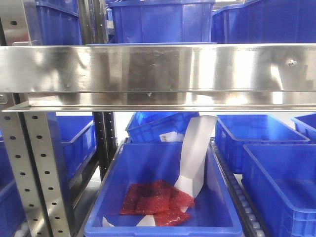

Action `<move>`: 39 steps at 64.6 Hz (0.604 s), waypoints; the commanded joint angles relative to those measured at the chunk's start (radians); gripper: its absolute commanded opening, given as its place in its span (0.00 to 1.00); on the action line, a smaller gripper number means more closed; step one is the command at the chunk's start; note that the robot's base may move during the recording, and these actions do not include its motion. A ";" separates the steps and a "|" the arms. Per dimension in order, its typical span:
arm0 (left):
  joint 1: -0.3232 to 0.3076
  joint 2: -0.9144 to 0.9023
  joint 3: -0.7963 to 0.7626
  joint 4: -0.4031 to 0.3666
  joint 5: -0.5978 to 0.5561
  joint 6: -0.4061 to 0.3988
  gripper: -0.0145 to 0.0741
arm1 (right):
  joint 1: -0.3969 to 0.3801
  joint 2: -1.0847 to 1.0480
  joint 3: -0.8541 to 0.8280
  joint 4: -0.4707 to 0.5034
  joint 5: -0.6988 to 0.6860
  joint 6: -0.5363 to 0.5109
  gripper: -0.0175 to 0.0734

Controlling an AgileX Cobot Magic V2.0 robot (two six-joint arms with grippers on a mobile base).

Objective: Grab blue tray and place on right shelf

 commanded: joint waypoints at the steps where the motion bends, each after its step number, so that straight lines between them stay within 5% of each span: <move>1: 0.075 -0.013 0.002 -0.168 -0.108 0.300 0.11 | -0.004 -0.019 -0.024 0.001 -0.095 -0.012 0.25; 5: 0.153 -0.044 0.055 -0.279 -0.227 0.453 0.11 | -0.004 -0.019 -0.024 0.001 -0.095 -0.012 0.25; 10: 0.242 -0.093 0.136 -0.286 -0.342 0.464 0.11 | -0.004 -0.019 -0.024 0.001 -0.095 -0.012 0.25; 15: 0.327 -0.150 0.205 -0.286 -0.352 0.379 0.11 | -0.004 -0.019 -0.024 0.001 -0.095 -0.012 0.25; 19: 0.371 -0.217 0.261 -0.207 -0.302 0.256 0.11 | -0.004 -0.019 -0.024 0.001 -0.095 -0.012 0.25; 27: 0.381 -0.329 0.348 -0.159 -0.189 0.242 0.11 | -0.004 -0.019 -0.024 0.001 -0.095 -0.012 0.25; 39: 0.343 -0.322 0.421 -0.166 -0.201 0.242 0.11 | -0.004 -0.019 -0.024 0.001 -0.093 -0.012 0.25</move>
